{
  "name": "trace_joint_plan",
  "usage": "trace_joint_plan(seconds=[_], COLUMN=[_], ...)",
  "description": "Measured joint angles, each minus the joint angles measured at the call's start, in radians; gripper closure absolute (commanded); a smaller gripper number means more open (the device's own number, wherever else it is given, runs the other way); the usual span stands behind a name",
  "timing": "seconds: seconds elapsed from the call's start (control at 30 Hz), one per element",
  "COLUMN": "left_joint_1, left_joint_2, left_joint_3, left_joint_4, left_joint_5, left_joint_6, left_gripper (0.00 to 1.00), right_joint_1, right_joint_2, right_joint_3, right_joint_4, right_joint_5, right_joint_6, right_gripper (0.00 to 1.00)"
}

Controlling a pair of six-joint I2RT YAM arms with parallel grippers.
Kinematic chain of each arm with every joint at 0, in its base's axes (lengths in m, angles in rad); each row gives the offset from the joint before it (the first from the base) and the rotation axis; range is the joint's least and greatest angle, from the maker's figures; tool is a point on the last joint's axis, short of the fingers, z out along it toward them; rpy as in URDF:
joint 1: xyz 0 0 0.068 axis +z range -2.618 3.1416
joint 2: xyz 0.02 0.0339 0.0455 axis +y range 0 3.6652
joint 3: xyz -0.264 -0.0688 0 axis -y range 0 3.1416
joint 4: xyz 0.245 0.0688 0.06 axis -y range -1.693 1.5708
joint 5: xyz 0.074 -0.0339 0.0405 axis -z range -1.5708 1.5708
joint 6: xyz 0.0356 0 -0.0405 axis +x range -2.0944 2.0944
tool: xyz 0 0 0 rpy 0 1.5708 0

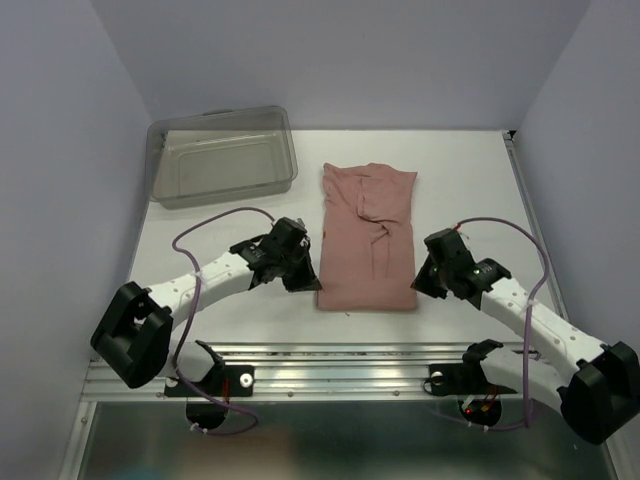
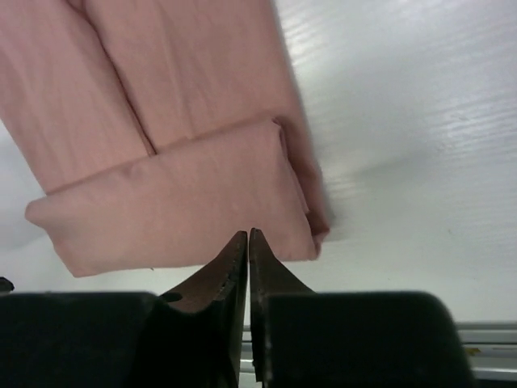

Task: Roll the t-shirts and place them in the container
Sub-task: Roll the T-shirt to the center of the board.

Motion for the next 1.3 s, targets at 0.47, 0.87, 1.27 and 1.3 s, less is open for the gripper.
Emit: trace_joint_plan(seconds=[0.47,0.87,1.27,1.3], left_joint_1=[-0.022,-0.029,-0.047,-0.048], left_joint_2=[0.306,0.314,0.027,0.022], left_joint_3=[0.081,0.121,0.024,-0.002], left_joint_4=[0.127,0.136,0.149,0.150], left_joint_5=[-0.047,-0.114,-0.132,-0.120], left_joint_6=[0.022,0.076,0.080,0.070], left_gripper=[1.00,1.00,0.44,0.44], right_joint_1=[0.000,0.000,0.000,0.000], right_joint_2=[0.235,0.246,0.013,0.005], right_joint_3=[-0.018,-0.085,-0.093,-0.100], right_joint_4=[0.195,0.259,0.093,0.090], right_joint_5=[0.073,0.080,0.055,0.045], right_joint_6=[-0.018,0.004,0.059,0.065], right_gripper=[0.96,0.96,0.55,0.55])
